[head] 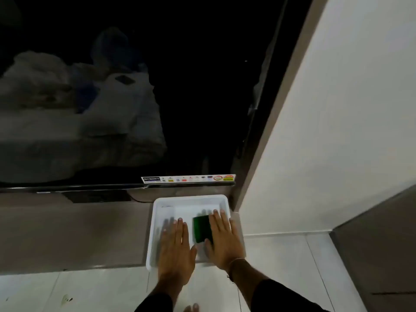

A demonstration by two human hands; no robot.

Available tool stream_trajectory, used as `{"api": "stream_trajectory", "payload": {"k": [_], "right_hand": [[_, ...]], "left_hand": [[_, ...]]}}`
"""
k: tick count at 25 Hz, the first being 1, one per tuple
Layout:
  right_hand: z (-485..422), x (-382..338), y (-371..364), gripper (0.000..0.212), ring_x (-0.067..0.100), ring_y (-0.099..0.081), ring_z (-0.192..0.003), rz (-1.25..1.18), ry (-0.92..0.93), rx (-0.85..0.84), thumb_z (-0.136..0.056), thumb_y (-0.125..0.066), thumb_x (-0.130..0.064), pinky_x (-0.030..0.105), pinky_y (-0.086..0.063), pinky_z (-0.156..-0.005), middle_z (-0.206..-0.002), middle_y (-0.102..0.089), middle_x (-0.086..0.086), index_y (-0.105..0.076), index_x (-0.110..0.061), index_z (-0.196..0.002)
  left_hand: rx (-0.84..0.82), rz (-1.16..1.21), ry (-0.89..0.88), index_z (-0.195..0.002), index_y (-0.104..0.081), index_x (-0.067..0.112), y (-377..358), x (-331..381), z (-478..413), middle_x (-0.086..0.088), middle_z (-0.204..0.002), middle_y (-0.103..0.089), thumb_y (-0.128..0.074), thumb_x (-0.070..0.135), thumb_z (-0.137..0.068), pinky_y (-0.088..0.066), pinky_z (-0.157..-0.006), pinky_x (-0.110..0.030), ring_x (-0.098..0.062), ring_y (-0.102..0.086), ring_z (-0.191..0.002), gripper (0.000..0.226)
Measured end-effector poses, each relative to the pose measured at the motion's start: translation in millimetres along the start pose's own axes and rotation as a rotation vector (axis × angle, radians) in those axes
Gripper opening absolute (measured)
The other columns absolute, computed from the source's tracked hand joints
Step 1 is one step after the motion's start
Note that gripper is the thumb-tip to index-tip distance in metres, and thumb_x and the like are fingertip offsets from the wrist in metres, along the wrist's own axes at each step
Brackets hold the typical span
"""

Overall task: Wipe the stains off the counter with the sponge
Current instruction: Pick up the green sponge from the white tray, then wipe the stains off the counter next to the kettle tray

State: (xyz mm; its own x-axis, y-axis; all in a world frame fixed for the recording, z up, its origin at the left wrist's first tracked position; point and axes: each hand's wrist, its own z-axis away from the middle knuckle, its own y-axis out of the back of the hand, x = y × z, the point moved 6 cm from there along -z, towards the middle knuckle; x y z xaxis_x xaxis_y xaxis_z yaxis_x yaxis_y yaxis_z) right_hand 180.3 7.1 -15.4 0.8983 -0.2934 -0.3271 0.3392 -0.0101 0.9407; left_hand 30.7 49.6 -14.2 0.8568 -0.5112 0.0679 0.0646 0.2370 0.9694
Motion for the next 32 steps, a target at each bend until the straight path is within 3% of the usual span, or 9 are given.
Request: {"api": "stream_trajectory", "payload": {"k": [3, 8, 14, 19, 21, 24, 26, 28, 32], "right_hand": [[-22, -19, -30, 0.086, 0.025, 0.012, -0.156, 0.032, 0.032, -0.131, -0.097, -0.045, -0.046, 0.047, 0.004, -0.126, -0.169, 0.012, 0.000, 0.009, -0.020, -0.159], [-36, -16, -65, 0.077, 0.024, 0.012, -0.156, 0.099, 0.037, -0.186, -0.104, -0.043, -0.032, 0.040, 0.010, -0.122, -0.169, 0.014, 0.001, 0.010, -0.018, -0.159], [-45, -11, -66, 0.068, 0.024, 0.009, -0.156, 0.090, 0.077, -0.164, -0.107, -0.037, -0.025, 0.038, 0.010, -0.121, -0.171, 0.008, 0.005, 0.006, -0.016, -0.159], [-29, -10, -18, 0.072, 0.025, -0.007, -0.155, -0.010, 0.081, 0.004, -0.102, -0.054, -0.020, 0.041, 0.004, -0.117, -0.170, -0.011, 0.004, -0.010, -0.017, -0.160], [-11, 2, 12, 0.079, 0.025, -0.021, -0.152, -0.032, 0.074, 0.070, -0.092, -0.068, -0.013, 0.043, -0.006, -0.116, -0.166, -0.026, 0.004, -0.023, -0.016, -0.157], [28, 47, 56, 0.088, 0.026, -0.047, -0.141, 0.027, 0.059, 0.140, -0.071, -0.087, -0.013, 0.040, -0.026, -0.113, -0.153, -0.052, 0.005, -0.044, -0.013, -0.147], [61, 97, 84, 0.088, 0.028, -0.046, -0.142, 0.067, 0.013, 0.177, -0.068, -0.083, -0.004, 0.040, -0.028, -0.115, -0.152, -0.052, 0.008, -0.045, -0.011, -0.147], [99, 158, 110, 0.091, 0.031, -0.043, -0.144, 0.118, -0.081, 0.220, -0.066, -0.078, 0.004, 0.043, -0.026, -0.117, -0.154, -0.050, 0.011, -0.042, -0.007, -0.148], [195, 291, 159, 0.087, 0.033, -0.031, -0.150, 0.180, -0.291, 0.322, -0.076, -0.066, 0.010, 0.045, -0.016, -0.121, -0.161, -0.038, 0.013, -0.031, -0.007, -0.154]], "left_hand": [[0.071, 0.118, 0.007, -0.156, -0.032, -0.004, 7, -23, -8, -0.026, -0.168, -0.021, 0.000, 0.059, -0.103, -0.002, -0.124, -0.049, -0.043, -0.015, -0.157, 0.088], [0.031, 0.059, -0.052, -0.161, -0.010, 0.000, -9, -38, -26, -0.023, -0.171, 0.004, -0.001, 0.058, -0.098, -0.010, -0.129, -0.059, -0.039, 0.008, -0.159, 0.087], [0.035, 0.075, -0.081, -0.159, -0.024, -0.002, -11, -32, -41, -0.025, -0.170, -0.011, -0.014, 0.055, -0.100, -0.020, -0.128, -0.060, -0.042, -0.005, -0.159, 0.083], [0.016, -0.065, -0.112, -0.162, -0.001, 0.003, -1, -10, -39, -0.023, -0.172, 0.005, -0.019, 0.057, -0.106, -0.005, -0.129, -0.059, -0.043, 0.011, -0.158, 0.079], [0.021, -0.057, -0.154, -0.162, -0.001, 0.004, 9, 19, -34, -0.020, -0.173, -0.002, -0.017, 0.058, -0.107, 0.000, -0.128, -0.055, -0.040, 0.003, -0.158, 0.078], [0.022, 0.005, -0.264, -0.162, -0.016, 0.004, 28, 92, -26, -0.019, -0.171, -0.015, 0.022, 0.063, -0.094, 0.011, -0.122, -0.050, -0.042, -0.013, -0.158, 0.098], [0.029, -0.035, -0.351, -0.162, -0.019, 0.003, 33, 151, -20, -0.018, -0.171, -0.012, 0.033, 0.063, -0.086, 0.015, -0.119, -0.049, -0.040, -0.012, -0.159, 0.110], [0.077, -0.022, -0.436, -0.158, -0.032, 0.001, 39, 216, -10, -0.020, -0.169, -0.027, 0.026, 0.062, -0.093, 0.010, -0.120, -0.047, -0.039, -0.025, -0.156, 0.107], [0.097, -0.095, -0.579, -0.163, 0.007, 0.008, 39, 371, 11, -0.014, -0.173, 0.012, 0.047, 0.065, -0.070, 0.025, -0.115, -0.047, -0.031, 0.012, -0.160, 0.116]]}}
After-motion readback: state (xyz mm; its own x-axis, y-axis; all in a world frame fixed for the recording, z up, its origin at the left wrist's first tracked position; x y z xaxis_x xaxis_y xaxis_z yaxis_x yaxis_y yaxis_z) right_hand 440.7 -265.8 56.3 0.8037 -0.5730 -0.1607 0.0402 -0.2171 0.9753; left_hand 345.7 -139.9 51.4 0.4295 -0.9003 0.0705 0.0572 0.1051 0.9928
